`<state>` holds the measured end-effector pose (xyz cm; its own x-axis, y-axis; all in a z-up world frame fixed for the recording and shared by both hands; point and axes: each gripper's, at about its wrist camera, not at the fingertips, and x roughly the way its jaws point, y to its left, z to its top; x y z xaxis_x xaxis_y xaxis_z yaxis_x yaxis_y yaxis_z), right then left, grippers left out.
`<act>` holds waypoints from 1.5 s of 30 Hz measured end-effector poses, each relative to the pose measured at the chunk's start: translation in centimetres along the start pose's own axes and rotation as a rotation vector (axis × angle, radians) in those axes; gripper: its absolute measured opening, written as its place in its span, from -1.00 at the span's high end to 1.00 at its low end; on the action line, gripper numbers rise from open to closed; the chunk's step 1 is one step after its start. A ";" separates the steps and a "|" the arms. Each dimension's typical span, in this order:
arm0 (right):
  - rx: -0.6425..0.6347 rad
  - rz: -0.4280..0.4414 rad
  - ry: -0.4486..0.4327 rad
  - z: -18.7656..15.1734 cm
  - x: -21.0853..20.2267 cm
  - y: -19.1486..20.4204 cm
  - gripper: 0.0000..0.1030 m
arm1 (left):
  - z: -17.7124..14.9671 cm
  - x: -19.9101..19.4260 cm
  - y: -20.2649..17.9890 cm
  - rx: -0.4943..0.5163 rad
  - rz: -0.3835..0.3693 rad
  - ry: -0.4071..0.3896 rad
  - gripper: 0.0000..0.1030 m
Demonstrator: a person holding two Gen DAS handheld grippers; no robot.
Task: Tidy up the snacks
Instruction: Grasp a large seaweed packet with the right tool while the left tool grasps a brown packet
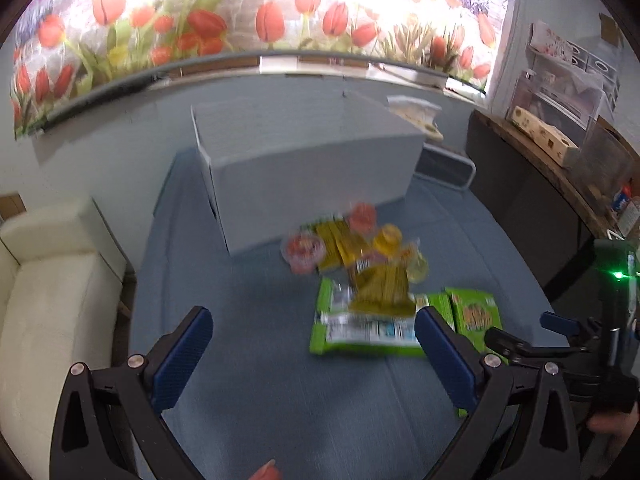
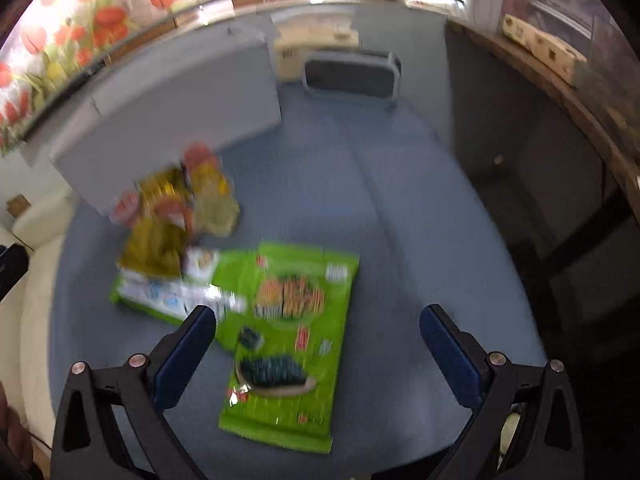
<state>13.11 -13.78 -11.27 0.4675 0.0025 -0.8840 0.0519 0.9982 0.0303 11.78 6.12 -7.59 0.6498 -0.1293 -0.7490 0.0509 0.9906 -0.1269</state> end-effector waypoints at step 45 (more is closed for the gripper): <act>0.041 0.227 -0.075 -3.5 -3.1 -9.3 -0.40 | 1.6 11.9 -7.8 0.058 0.046 0.167 -0.45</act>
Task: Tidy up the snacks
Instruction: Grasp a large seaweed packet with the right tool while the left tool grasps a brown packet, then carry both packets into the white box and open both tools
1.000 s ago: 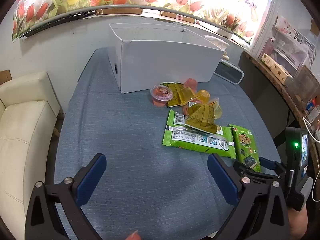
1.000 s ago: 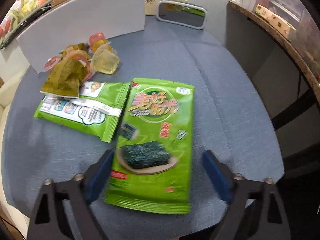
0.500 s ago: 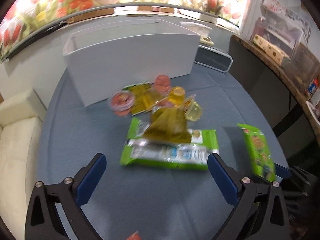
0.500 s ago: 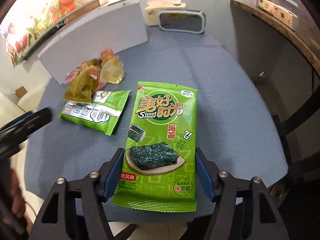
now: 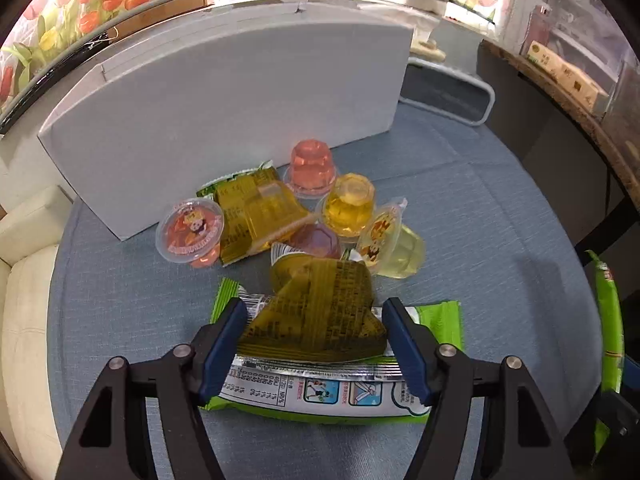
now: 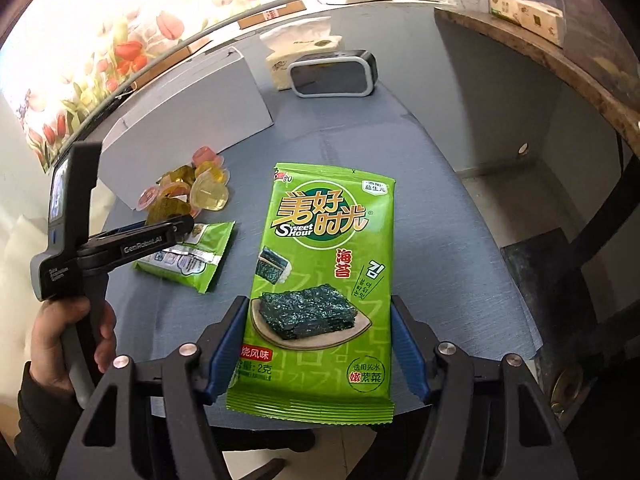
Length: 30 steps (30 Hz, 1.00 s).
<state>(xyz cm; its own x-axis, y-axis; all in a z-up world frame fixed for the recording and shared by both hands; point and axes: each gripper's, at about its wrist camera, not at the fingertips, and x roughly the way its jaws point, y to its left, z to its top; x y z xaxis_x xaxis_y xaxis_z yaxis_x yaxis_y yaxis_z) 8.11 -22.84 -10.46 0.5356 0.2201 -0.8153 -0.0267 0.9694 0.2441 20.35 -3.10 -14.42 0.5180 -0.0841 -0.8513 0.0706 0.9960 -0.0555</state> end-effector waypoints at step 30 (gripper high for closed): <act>-0.093 0.059 0.005 -0.4 1.4 4.0 -0.40 | -3.4 -5.5 3.0 -0.064 -0.126 -0.070 -0.26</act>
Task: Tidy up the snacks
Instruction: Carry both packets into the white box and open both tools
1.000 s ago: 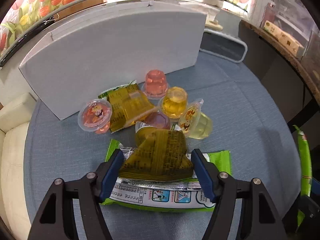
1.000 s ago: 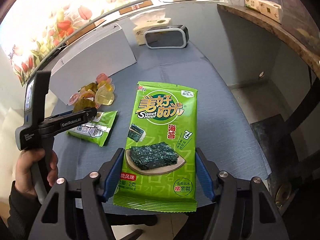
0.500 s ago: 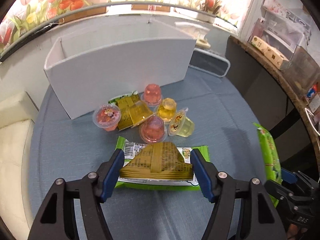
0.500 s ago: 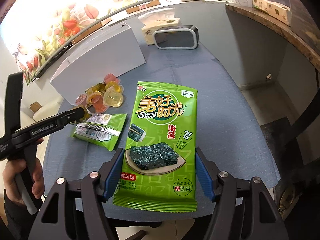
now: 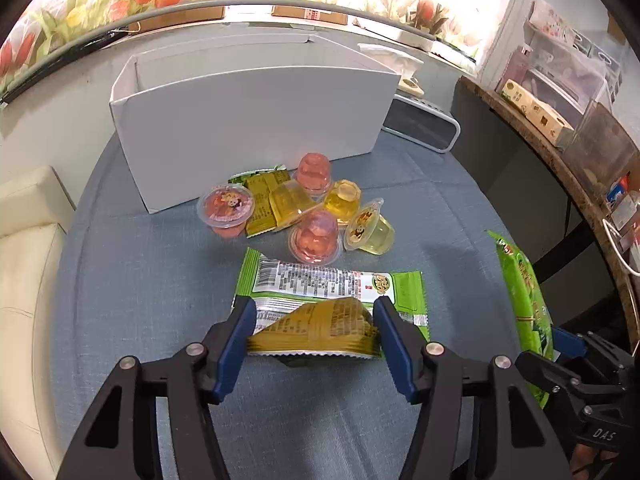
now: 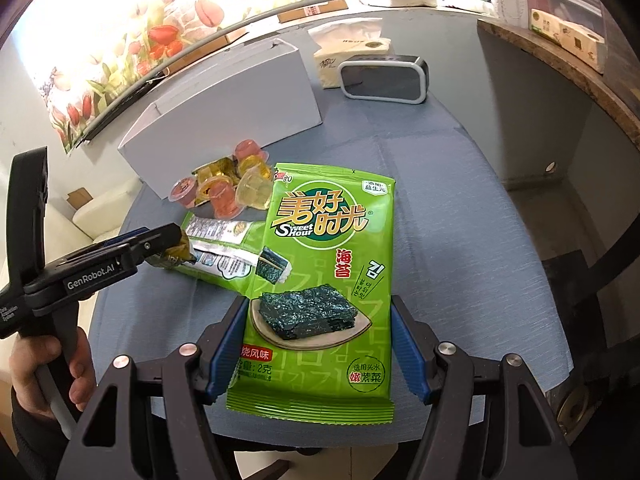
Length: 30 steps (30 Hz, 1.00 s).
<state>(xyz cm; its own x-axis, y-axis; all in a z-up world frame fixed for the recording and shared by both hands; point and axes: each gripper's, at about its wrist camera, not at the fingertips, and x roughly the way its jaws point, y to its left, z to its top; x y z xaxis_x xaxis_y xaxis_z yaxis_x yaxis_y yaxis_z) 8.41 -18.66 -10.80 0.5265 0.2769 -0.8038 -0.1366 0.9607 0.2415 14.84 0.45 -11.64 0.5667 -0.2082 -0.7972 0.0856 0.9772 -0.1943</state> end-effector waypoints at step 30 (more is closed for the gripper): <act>-0.304 0.127 -0.109 20.8 4.3 8.8 -0.40 | 15.6 -6.5 4.9 -0.070 0.052 -0.239 -0.24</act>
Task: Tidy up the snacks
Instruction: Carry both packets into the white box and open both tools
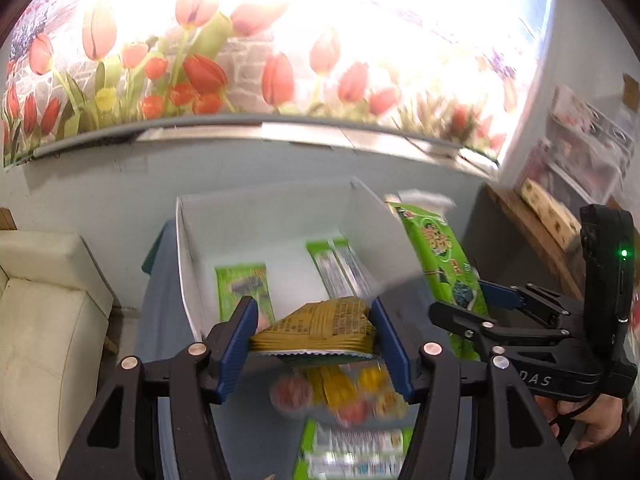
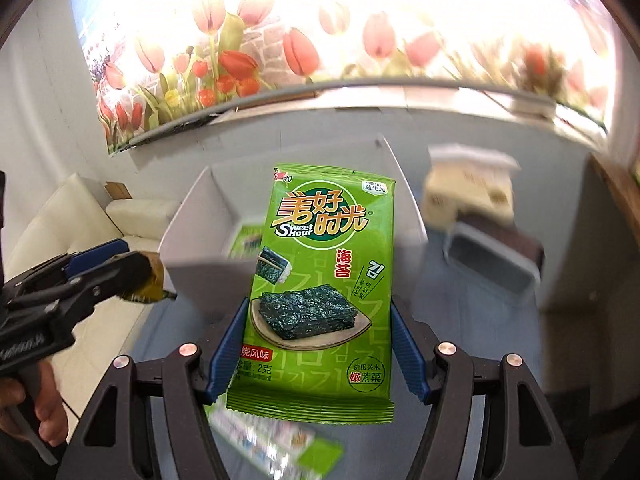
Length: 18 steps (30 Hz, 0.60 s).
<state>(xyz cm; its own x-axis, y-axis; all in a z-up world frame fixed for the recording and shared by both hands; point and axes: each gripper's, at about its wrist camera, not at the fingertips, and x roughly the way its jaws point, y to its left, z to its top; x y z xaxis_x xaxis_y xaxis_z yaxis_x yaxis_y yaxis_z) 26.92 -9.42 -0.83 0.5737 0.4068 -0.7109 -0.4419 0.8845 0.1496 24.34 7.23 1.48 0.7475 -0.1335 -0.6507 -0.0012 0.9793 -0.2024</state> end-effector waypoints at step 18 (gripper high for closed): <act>-0.058 -0.036 0.098 7.5 9.5 -1.1 -1.00 | 5.4 8.9 5.8 -0.053 0.079 0.091 -1.00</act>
<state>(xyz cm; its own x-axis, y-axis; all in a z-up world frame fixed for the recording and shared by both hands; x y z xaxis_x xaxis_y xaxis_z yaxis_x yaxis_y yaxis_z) 38.06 -4.86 -2.55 0.5209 0.3479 -0.7795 -0.4630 0.8823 0.0843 34.58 12.53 -1.56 0.6802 -0.0716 -0.7295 -0.0946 0.9783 -0.1843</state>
